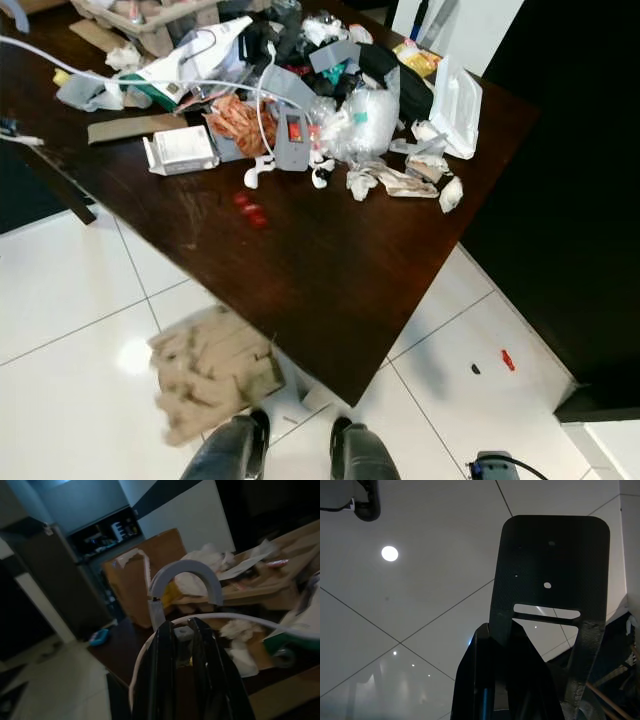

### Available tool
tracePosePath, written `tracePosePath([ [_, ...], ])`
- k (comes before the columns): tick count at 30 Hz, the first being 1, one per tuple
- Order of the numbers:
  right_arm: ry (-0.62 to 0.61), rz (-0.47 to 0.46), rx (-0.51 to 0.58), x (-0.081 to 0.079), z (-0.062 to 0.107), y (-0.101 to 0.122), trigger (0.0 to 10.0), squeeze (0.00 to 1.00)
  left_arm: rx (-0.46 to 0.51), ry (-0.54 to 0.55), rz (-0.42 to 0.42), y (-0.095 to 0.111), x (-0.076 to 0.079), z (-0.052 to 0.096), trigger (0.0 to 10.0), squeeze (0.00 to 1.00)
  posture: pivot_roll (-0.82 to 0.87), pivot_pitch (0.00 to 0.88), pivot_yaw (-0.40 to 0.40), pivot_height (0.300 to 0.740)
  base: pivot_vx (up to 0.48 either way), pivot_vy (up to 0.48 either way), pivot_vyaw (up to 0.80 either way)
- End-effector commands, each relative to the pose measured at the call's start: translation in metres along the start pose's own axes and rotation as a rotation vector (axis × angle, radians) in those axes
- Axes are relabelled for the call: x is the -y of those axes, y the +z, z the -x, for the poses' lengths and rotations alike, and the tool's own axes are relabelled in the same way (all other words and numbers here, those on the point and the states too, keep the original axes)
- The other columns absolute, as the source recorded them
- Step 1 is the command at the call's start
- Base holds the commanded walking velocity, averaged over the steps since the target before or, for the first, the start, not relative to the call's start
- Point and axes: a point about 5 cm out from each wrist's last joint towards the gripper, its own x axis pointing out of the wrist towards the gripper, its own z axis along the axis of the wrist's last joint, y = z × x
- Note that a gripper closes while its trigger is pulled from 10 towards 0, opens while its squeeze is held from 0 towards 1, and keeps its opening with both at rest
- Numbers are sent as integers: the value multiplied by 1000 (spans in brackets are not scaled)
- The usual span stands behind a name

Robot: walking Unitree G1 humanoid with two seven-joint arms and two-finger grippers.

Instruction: Picking trash to rubbish bin

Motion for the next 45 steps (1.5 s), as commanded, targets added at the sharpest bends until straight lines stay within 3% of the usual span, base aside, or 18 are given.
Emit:
tracePosePath([
  [1,1,0,-55,1,2,-16,10000,0,7,-68,50,-2,14,5,784,0,122,274,-81,740,0,0,0],
  [4,2,0,-55,0,2,-15,10000,0,-3,-88,71,-3,18,5,902,0,124,270,-80,740,0,0,0],
  [9,15,34,-54,-2,1,-13,10000,0,-117,-167,228,-23,42,16,1412,0,131,253,-82,740,0,0,0],
  [13,17,45,-53,-2,1,-12,10000,0,-140,-181,290,-28,50,21,1647,0,132,251,-84,740,0,0,0],
  [21,15,86,-47,1,1,-8,10000,0,-240,-188,754,-38,81,37,2314,0,132,249,-91,740,0,0,0],
  [23,15,89,-48,1,1,-7,10000,0,-250,-192,810,-37,83,38,2510,0,132,249,-92,740,0,0,0],
  [25,14,95,-49,2,1,-8,10000,0,-277,-192,969,-37,91,41,2510,0,134,249,-92,740,0,0,0],
  [26,14,95,-49,2,1,-8,10000,0,-277,-192,969,-37,91,41,2510,0,134,249,-92,740,0,0,0],
  [27,14,100,-50,2,1,-7,10000,0,-290,-192,1029,-38,93,42,2510,0,135,247,-93,740,0,0,0],
  [28,15,108,-49,1,1,-7,10000,0,-343,-214,1162,-42,103,46,2627,0,135,246,-94,740,0,0,0],
  [33,16,119,-47,0,0,-5,10000,0,-436,-284,1285,-47,123,56,3098,0,138,240,-94,740,0,0,0],
  [37,14,121,-41,-1,0,-3,10000,0,-554,-414,1343,-49,155,72,4824,0,135,236,-93,740,0,0,0],
  [40,14,121,-39,-1,0,-2,10000,0,-568,-442,1364,-47,160,74,4824,0,135,236,-93,740,0,0,0],
  [41,13,121,-37,-1,0,-1,10000,0,-561,-501,1386,-42,168,77,6471,0,134,234,-92,740,0,0,0],
  [42,13,121,-37,-1,0,-1,10000,0,-561,-501,1386,-42,168,77,6471,0,134,234,-92,740,0,0,0],
  [43,13,121,-36,-1,0,-1,10000,0,-540,-594,1402,-31,176,81,8157,0,134,232,-92,740,0,0,0],
  [44,13,121,-36,-1,0,-1,10000,0,-540,-594,1402,-31,176,81,8157,0,134,232,-92,740,0,0,0],
  [45,13,121,-34,-1,0,0,10000,0,-517,-672,1414,-22,182,84,9765,0,134,231,-92,740,0,0,0],
])
